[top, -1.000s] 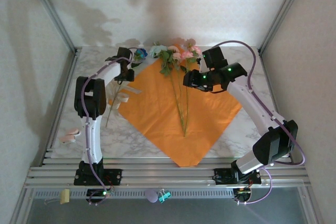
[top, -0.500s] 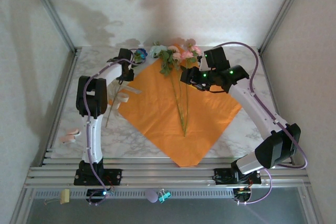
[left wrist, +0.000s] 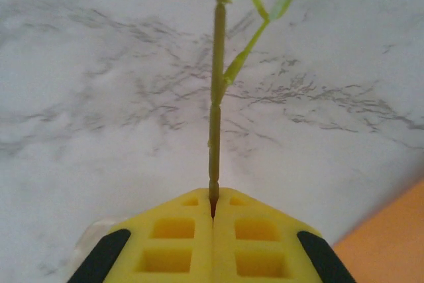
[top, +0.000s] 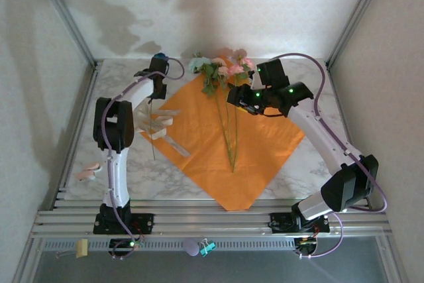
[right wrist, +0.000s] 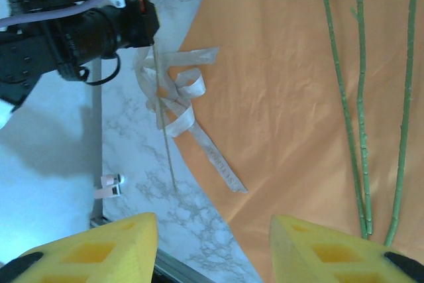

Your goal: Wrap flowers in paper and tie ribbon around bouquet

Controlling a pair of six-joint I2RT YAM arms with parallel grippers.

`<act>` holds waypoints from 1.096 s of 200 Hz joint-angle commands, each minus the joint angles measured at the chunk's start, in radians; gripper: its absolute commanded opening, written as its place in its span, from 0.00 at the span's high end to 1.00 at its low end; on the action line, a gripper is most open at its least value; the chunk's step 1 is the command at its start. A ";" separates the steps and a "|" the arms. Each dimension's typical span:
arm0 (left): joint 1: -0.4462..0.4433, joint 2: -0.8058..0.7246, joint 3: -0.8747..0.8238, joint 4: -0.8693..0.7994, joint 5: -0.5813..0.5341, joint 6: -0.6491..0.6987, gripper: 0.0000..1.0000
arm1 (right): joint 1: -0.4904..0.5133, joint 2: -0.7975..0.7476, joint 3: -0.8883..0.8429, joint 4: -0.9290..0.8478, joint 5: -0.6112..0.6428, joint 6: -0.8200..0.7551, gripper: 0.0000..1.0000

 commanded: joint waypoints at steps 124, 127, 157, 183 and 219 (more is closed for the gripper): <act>-0.284 -0.110 0.168 0.228 0.516 -0.640 1.00 | -0.123 -0.068 -0.020 -0.049 0.058 -0.062 0.52; -0.295 -0.086 0.190 0.235 0.515 -0.649 1.00 | -0.129 -0.070 -0.022 -0.049 0.057 -0.062 0.52; -0.355 0.128 0.392 0.290 0.537 -0.747 1.00 | -0.177 -0.093 -0.026 -0.069 0.049 -0.089 0.51; -0.361 0.259 0.506 0.303 0.527 -0.782 1.00 | -0.192 -0.125 -0.051 -0.074 0.046 -0.091 0.52; -0.359 0.327 0.530 0.323 0.531 -0.787 1.00 | -0.196 -0.168 -0.101 -0.079 0.041 -0.088 0.51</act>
